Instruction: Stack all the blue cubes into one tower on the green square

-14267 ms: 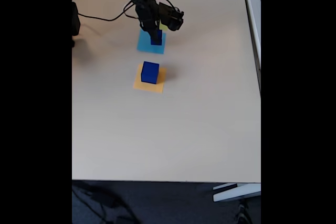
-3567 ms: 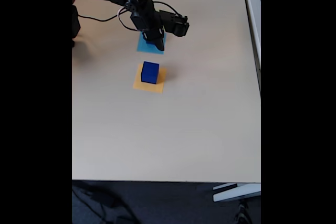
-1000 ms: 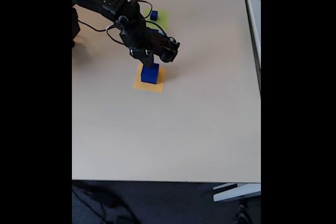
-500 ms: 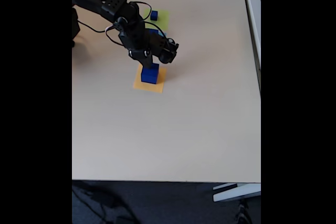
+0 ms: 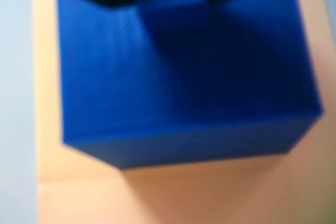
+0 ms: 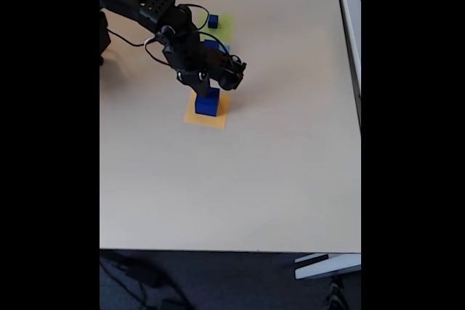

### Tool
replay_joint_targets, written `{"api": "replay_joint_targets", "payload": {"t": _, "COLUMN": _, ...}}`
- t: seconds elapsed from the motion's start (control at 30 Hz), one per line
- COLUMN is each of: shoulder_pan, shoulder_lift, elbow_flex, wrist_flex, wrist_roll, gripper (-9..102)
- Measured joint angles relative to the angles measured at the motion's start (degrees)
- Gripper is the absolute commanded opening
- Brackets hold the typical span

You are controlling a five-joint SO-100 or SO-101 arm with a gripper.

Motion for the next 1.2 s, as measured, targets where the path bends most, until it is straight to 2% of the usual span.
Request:
{"api": "replay_joint_targets", "payload": {"t": 0.57, "shoulder_pan": 0.0, "shoulder_lift": 0.0, "elbow_flex": -0.5, "wrist_flex": 0.2, "wrist_roll": -2.9, "gripper": 16}}
{"api": "replay_joint_targets", "payload": {"t": 0.9, "shoulder_pan": -4.4, "shoulder_lift": 0.0, "elbow_flex": -12.9, "wrist_flex": 6.2, "wrist_roll": -2.0, "gripper": 17}}
{"api": "replay_joint_targets", "payload": {"t": 1.07, "shoulder_pan": -7.6, "shoulder_lift": 0.0, "elbow_flex": -18.4, "wrist_flex": 7.3, "wrist_roll": 1.7, "gripper": 18}}
{"api": "replay_joint_targets", "payload": {"t": 1.2, "shoulder_pan": -13.2, "shoulder_lift": 0.0, "elbow_flex": -19.9, "wrist_flex": 7.3, "wrist_roll": 8.7, "gripper": 18}}
